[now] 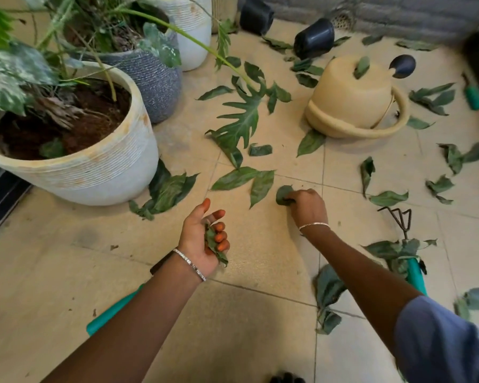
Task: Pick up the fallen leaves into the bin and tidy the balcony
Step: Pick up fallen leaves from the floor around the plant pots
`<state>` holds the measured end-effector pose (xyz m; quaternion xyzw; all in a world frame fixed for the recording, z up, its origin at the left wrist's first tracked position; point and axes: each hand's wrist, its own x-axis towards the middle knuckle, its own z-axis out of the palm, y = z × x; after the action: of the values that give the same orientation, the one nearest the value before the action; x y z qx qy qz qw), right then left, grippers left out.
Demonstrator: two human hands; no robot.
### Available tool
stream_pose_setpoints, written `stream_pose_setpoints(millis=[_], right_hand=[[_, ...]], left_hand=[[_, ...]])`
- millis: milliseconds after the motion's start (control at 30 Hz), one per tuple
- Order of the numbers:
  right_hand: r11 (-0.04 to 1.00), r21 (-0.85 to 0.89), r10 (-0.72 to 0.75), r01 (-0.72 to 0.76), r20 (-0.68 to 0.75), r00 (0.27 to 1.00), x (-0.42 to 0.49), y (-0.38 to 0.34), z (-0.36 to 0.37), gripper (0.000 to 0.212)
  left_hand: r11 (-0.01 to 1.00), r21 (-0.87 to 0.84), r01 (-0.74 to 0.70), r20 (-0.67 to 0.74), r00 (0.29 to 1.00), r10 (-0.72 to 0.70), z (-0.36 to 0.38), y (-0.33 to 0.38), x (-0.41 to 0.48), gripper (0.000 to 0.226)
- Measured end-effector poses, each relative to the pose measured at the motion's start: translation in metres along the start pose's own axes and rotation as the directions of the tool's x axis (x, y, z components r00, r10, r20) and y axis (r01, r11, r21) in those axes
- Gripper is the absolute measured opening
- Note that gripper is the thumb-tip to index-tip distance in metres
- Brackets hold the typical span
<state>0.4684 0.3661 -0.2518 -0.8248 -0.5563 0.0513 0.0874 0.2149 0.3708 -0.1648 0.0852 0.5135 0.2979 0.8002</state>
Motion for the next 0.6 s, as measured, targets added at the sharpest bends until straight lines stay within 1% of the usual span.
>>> stream_pose_setpoints(millis=[67, 133, 167, 233, 300, 333, 400, 433, 467, 533, 567, 600], right_hand=[[0.985, 0.172, 0.041, -0.021, -0.111, 0.993, -0.020, -0.008, -0.010, 0.028], [0.930, 0.368, 0.082, 0.014, -0.244, 0.966, -0.048, -0.029, -0.026, 0.025], [0.896, 0.442, 0.091, 0.045, -0.280, 0.956, -0.065, -0.042, -0.032, 0.023], [0.842, 0.526, 0.047, 0.119, -0.292, 0.955, -0.098, -0.069, -0.036, 0.024], [0.796, 0.573, -0.039, 0.194, -0.271, 0.962, -0.125, -0.089, -0.036, 0.027], [0.773, 0.590, -0.093, 0.234, -0.260, 0.961, -0.135, -0.094, -0.035, 0.028], [0.726, 0.626, -0.184, 0.283, -0.220, 0.958, -0.145, -0.095, -0.033, 0.036], [0.705, 0.652, -0.201, 0.281, -0.197, 0.960, -0.146, -0.091, -0.034, 0.041], [0.684, 0.682, -0.184, 0.257, -0.179, 0.966, -0.144, -0.084, -0.036, 0.045], [0.660, 0.735, -0.051, 0.154, -0.161, 0.986, -0.133, -0.064, -0.041, 0.046], [0.677, 0.730, 0.036, 0.094, -0.161, 0.986, -0.125, -0.051, -0.041, 0.044], [0.721, 0.693, 0.117, 0.031, -0.166, 0.979, -0.115, -0.034, -0.040, 0.041]], left_hand=[[1.000, 0.016, 0.001, -0.012, 1.000, -0.001, -0.006, -0.006, 0.000, 0.040], [0.999, 0.048, 0.005, -0.022, 1.000, -0.004, -0.009, -0.013, 0.001, 0.048], [0.998, 0.059, 0.011, -0.019, 1.000, -0.010, -0.009, -0.016, 0.001, 0.052], [0.997, 0.073, 0.026, 0.005, 1.000, -0.027, -0.005, -0.022, 0.000, 0.057], [0.995, 0.088, 0.043, 0.043, 0.998, -0.047, 0.002, -0.028, -0.002, 0.052], [0.994, 0.092, 0.053, 0.039, 0.998, -0.057, 0.005, -0.030, -0.001, 0.047], [0.992, 0.115, 0.058, -0.028, 0.998, -0.055, 0.010, -0.034, 0.005, 0.034], [0.991, 0.127, 0.052, -0.070, 0.997, -0.043, 0.011, -0.037, 0.008, 0.030], [0.992, 0.122, 0.038, -0.106, 0.994, -0.025, 0.012, -0.038, 0.011, 0.030], [0.997, 0.073, 0.004, -0.157, 0.988, 0.008, 0.013, -0.039, 0.016, 0.032], [0.998, 0.056, -0.011, -0.163, 0.986, 0.020, 0.013, -0.038, 0.016, 0.033], [0.998, 0.054, -0.022, -0.157, 0.987, 0.030, 0.015, -0.037, 0.015, 0.033]])
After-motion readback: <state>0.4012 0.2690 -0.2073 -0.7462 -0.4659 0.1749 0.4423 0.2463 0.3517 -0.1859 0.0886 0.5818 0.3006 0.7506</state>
